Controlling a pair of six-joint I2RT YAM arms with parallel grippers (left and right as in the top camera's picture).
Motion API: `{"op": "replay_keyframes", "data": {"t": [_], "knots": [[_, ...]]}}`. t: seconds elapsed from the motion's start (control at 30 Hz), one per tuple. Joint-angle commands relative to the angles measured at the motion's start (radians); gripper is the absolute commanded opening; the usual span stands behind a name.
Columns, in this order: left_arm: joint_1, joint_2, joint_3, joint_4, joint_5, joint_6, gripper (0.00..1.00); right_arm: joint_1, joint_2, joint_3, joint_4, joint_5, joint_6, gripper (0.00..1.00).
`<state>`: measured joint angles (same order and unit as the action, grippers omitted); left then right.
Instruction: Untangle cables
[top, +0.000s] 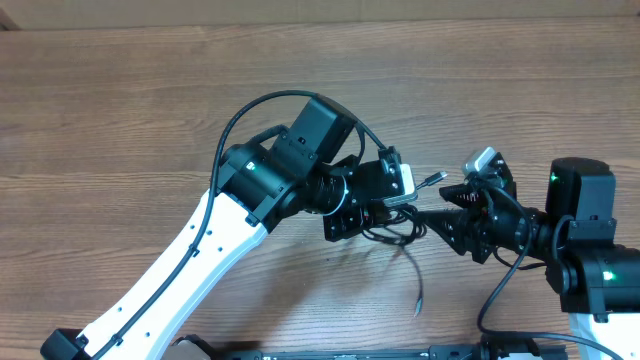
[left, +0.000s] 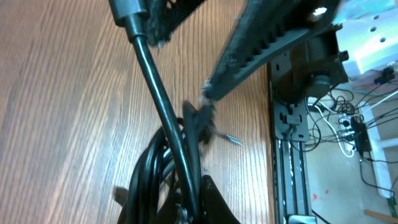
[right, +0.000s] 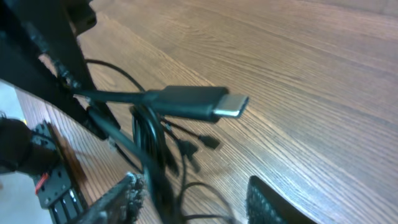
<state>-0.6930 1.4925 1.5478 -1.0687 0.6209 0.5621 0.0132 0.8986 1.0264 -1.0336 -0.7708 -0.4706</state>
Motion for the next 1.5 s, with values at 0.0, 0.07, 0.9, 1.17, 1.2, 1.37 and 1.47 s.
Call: {"op": "replay_keyframes", "data": {"t": [0.0,0.07,0.9,1.17,1.2,1.37,1.47], "knots": [[-0.001,-0.025,0.019,0.028,0.068,0.045,0.04,-0.001,-0.013,0.003,0.003,-0.003,-0.011,0.47],[-0.001,-0.025,0.019,0.042,0.079,0.044,0.04,-0.001,-0.013,0.003,-0.009,-0.017,-0.031,0.44],[0.048,-0.025,0.019,0.211,0.238,-0.072,0.04,-0.001,-0.013,0.003,-0.08,-0.113,-0.062,0.27],[0.064,-0.025,0.019,0.262,0.246,-0.195,0.04,-0.001,-0.013,0.003,-0.08,-0.113,-0.061,0.04],[0.066,-0.025,0.019,0.279,0.252,-0.216,0.04,-0.001,-0.013,0.003,-0.08,-0.113,-0.056,0.04],[0.078,-0.025,0.019,0.368,0.298,-0.319,0.04,-0.002,-0.013,0.003,-0.092,-0.101,-0.054,0.04],[0.096,-0.025,0.019,0.438,0.326,-0.402,0.04,-0.002,-0.012,0.003,-0.106,-0.082,-0.054,0.04]]}}
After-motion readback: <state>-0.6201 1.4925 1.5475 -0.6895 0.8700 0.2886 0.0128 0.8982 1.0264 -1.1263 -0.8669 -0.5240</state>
